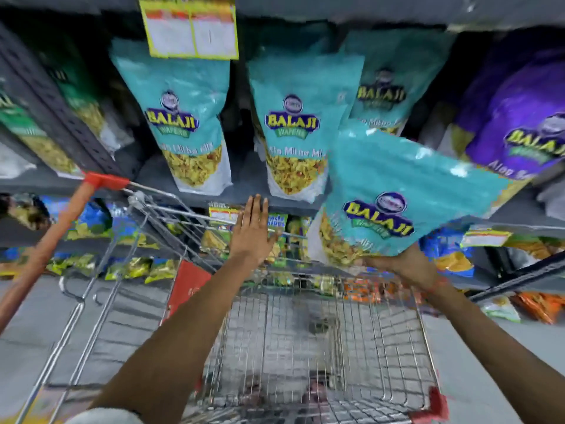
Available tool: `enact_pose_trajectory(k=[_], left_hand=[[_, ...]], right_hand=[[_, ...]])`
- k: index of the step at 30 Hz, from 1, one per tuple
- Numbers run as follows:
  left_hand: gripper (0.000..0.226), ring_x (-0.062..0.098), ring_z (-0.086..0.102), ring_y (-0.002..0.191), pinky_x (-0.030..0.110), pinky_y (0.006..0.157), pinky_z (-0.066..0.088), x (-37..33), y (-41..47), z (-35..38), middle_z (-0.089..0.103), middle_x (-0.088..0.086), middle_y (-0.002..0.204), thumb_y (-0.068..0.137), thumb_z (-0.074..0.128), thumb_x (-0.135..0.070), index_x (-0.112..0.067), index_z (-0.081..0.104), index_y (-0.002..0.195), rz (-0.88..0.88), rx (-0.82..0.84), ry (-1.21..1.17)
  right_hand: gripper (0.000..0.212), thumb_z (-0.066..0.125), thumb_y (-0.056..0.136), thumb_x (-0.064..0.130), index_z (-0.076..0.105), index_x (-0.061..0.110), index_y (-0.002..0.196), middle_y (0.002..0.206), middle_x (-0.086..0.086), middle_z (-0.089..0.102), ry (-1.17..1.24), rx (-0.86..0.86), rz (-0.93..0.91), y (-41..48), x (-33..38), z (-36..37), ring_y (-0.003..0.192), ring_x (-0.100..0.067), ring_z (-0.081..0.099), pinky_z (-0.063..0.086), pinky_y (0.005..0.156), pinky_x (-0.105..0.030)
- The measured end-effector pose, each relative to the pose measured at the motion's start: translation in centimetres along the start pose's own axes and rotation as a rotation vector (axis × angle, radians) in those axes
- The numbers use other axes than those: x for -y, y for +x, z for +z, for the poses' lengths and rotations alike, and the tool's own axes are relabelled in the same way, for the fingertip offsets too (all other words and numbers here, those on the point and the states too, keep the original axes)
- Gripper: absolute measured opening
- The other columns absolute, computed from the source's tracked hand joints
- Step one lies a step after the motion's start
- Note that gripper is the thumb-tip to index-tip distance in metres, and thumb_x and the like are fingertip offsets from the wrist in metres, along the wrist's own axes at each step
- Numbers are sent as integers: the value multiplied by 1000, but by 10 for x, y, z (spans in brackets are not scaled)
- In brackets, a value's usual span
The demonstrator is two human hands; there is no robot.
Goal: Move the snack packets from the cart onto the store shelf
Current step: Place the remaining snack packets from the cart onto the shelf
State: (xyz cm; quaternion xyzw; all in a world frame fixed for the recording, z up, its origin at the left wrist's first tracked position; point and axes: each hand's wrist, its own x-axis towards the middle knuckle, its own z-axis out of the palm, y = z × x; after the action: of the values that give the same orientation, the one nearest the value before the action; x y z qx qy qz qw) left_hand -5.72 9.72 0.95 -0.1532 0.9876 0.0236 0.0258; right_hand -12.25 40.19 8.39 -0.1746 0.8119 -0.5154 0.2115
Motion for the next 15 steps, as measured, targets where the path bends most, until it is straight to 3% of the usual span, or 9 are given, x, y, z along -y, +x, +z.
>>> enact_pose_trajectory(k=[2, 6, 8, 11, 15], left_hand=[[77, 24, -18, 145, 45, 120, 6, 1, 2, -4, -19, 11, 158, 98, 20, -55, -9, -14, 149, 6, 16, -22], [77, 23, -18, 145, 46, 119, 11, 4, 0, -5, -20, 8, 158, 98, 21, -56, -11, -17, 149, 9, 12, -8], [77, 23, -18, 145, 44, 119, 10, 4, -3, -1, -20, 8, 158, 97, 20, -57, -12, -17, 148, 6, 22, 1], [78, 22, -18, 145, 45, 118, 8, 4, 0, -3, -21, 7, 158, 97, 21, -57, -13, -18, 148, 4, 26, -14], [79, 22, -20, 144, 45, 117, 2, 6, 3, -1, -22, 6, 157, 96, 21, -58, -15, -20, 148, 7, 40, -10]], right_hand=[[45, 87, 53, 24, 65, 38, 90, 102, 6, 69, 14, -117, -59, 10, 21, -17, 92, 1, 63, 49, 95, -34], [59, 89, 52, 19, 64, 22, 106, 108, -4, 71, 16, -223, -83, 37, 34, -39, 96, -13, 64, 53, 88, -32], [56, 88, 54, 17, 63, 20, 105, 105, -1, 70, -4, -243, -70, 51, 33, -42, 93, -11, 64, 54, 80, -24], [37, 87, 58, 18, 64, 18, 87, 72, 16, 68, -55, -243, -6, 74, 33, -47, 60, 13, 56, 44, 58, -6], [39, 84, 61, 22, 65, 14, 94, 60, 18, 68, -102, -188, 75, 96, 31, -54, 48, 6, 55, 44, 46, -9]])
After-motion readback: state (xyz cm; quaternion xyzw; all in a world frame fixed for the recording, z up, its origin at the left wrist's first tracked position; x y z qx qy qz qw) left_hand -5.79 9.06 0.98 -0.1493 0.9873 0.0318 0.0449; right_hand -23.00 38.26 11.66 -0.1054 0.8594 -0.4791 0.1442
